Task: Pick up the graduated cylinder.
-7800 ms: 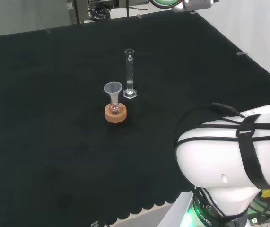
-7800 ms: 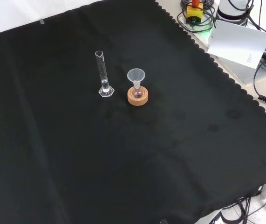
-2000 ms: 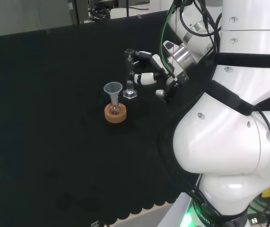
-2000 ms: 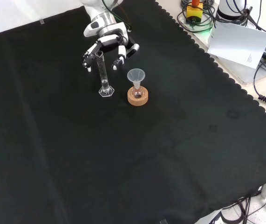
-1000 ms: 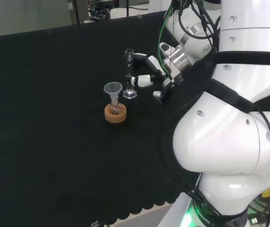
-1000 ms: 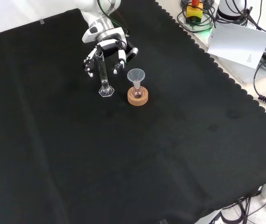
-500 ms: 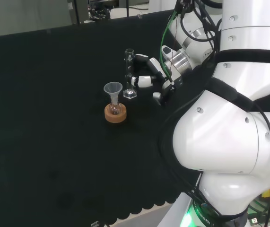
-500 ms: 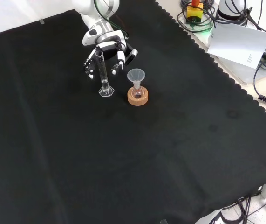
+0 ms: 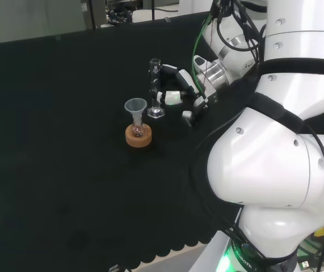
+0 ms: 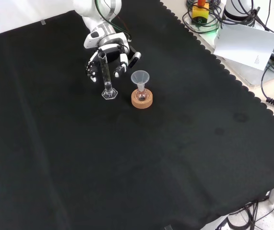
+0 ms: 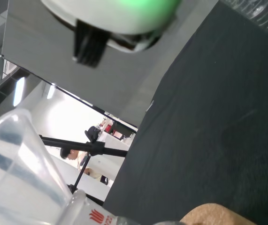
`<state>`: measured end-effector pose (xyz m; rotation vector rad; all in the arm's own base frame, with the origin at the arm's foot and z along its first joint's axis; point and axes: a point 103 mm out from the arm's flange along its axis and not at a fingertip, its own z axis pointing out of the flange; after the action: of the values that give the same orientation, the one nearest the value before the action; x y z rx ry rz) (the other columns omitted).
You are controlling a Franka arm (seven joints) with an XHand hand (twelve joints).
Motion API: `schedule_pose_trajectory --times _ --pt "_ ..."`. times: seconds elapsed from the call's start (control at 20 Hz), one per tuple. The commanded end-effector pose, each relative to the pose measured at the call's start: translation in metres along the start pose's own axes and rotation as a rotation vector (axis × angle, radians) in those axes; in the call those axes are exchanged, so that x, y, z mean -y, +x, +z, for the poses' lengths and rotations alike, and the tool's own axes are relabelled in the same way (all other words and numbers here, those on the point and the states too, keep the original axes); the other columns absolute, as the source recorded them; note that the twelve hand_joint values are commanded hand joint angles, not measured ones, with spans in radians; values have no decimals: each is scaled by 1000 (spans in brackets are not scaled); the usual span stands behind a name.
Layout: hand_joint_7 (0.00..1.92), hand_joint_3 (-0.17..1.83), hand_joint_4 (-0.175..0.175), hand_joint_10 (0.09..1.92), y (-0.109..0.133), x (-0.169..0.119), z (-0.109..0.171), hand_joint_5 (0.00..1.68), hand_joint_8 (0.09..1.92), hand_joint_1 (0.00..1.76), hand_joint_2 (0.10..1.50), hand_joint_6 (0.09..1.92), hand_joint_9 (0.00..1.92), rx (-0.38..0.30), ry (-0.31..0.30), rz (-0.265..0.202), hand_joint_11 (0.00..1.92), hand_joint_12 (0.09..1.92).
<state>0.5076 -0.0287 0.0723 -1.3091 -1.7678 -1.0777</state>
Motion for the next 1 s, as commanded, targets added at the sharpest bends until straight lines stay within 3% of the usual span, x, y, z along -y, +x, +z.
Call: schedule_pose_trajectory --times 0.05,0.6,1.0 --pt "569 763 -33 473 -2 -1 2 575 624 1168 567 690 826 5 -7 6 551 1202" --pt "586 755 -32 455 -5 -1 6 604 627 1187 585 721 866 -7 -6 4 611 1173" --pt "652 724 -17 392 -7 -2 7 742 620 1173 646 704 960 -10 -9 9 731 1110"
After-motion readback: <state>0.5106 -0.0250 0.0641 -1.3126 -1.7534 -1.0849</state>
